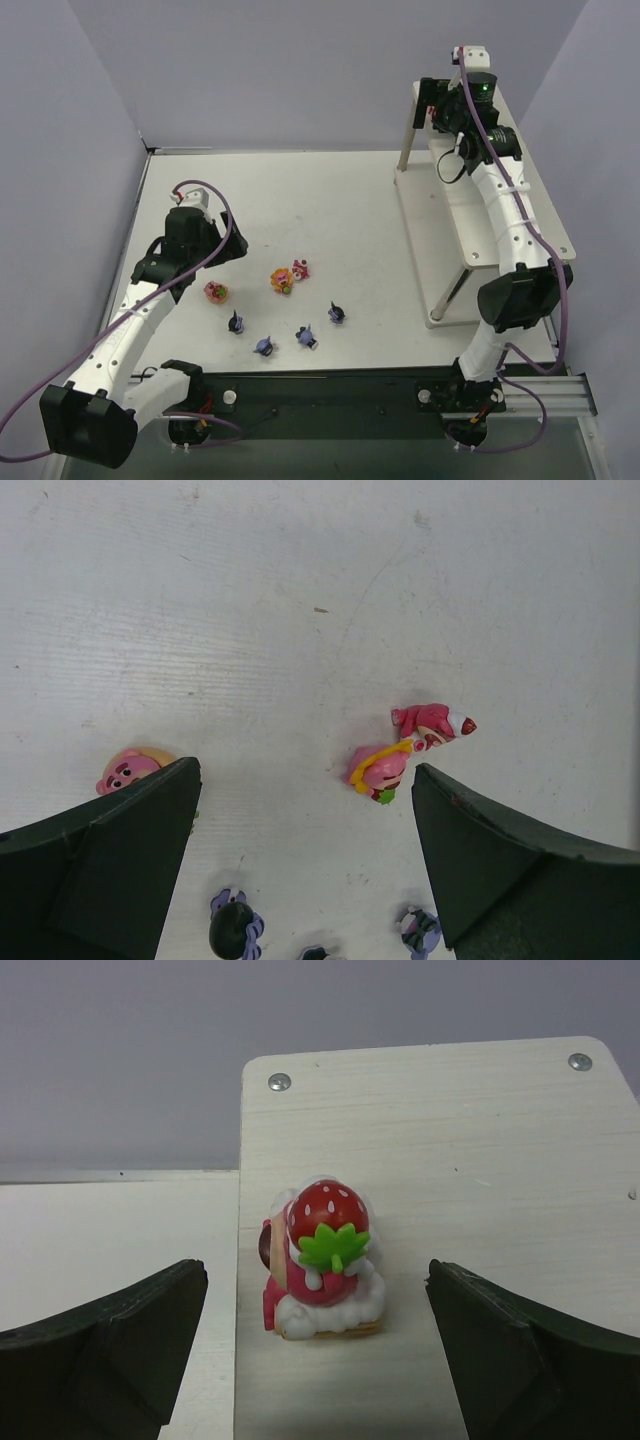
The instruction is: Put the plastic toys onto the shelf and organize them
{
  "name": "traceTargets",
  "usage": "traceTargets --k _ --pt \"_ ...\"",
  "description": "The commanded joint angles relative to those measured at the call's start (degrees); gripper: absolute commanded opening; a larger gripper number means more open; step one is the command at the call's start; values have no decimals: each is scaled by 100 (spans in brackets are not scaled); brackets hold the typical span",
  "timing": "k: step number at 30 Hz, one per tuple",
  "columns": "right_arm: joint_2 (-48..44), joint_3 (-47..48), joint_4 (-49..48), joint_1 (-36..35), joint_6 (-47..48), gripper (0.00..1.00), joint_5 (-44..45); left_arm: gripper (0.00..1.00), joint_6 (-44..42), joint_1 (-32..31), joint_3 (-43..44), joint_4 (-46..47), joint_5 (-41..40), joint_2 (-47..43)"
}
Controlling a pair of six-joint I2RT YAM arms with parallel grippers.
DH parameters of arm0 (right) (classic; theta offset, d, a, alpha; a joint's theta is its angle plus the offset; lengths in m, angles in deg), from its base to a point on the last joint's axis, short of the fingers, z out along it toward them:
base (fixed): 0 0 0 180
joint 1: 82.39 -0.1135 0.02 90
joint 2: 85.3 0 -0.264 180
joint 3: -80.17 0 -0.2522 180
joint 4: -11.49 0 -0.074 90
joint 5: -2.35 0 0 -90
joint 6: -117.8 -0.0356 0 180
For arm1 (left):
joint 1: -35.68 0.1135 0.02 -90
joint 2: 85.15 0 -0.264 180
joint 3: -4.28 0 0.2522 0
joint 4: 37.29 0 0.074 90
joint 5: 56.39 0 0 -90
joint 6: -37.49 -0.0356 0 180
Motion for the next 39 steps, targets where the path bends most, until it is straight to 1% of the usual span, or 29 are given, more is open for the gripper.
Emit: traceTargets --k 1,3,6,10,14,16,17,19,20,21,22,23,25,26,30,34,35,37,39 --pt "-855 -46 -15 -85 -112 100 231 97 -17 53 283 76 -105 -75" --pt "-1075 -186 55 -94 -191 100 117 97 -52 53 283 84 -123 -93" --pt "-1550 -397 143 -102 -331 100 -330 97 -96 53 344 23 -158 -84" --pt "-2156 -547 380 -129 -498 100 -542 97 -96 88 406 -56 -176 -32" --pt "-2552 -635 836 -383 -490 99 -999 97 -87 97 450 -47 -176 -23" --pt "-2745 -775 960 -646 -464 98 -1280 97 -78 106 441 5 -150 -49" --pt "-2781 -837 1082 -987 -377 98 -1342 97 -78 114 441 31 -88 -66" --pt "-2878 -951 1224 -1436 -271 97 -1378 97 -70 106 423 93 -44 -75" --pt "-2904 -1160 1268 -1865 -270 96 -1352 97 -61 106 415 93 -18 -75" --pt "-2931 -1284 1286 -2060 -296 96 -1343 97 -52 123 389 102 52 -84" --pt "-2948 -1442 1268 -2245 -305 95 -1342 97 -43 115 380 93 79 -84" --pt "-2940 -1740 1268 -2638 -297 94 -1299 97 -26 115 362 76 88 -84" --pt "-2879 -2084 1216 -2931 -401 93 -1167 97 88 123 318 -38 27 -93" --pt "-2843 -2364 1155 -3028 -454 93 -1202 97 132 123 301 -73 -17 -110" --pt "-2519 -2902 891 -3607 -656 90 -1360 97 369 158 265 -451 -359 -163" --pt "-2184 -3149 592 -3881 -876 89 -1360 97 826 386 231 -1188 -799 -198" --pt "-2114 -3158 565 -3908 -912 89 -1369 97 957 544 187 -1434 -808 -207" --pt "-1921 -3184 452 -3995 -1034 88 -1386 97 1037 685 55 -1576 -809 -268" --pt "-1667 -3175 416 -4057 -1035 88 -1606 97 1222 913 -209 -1691 -809 -312"
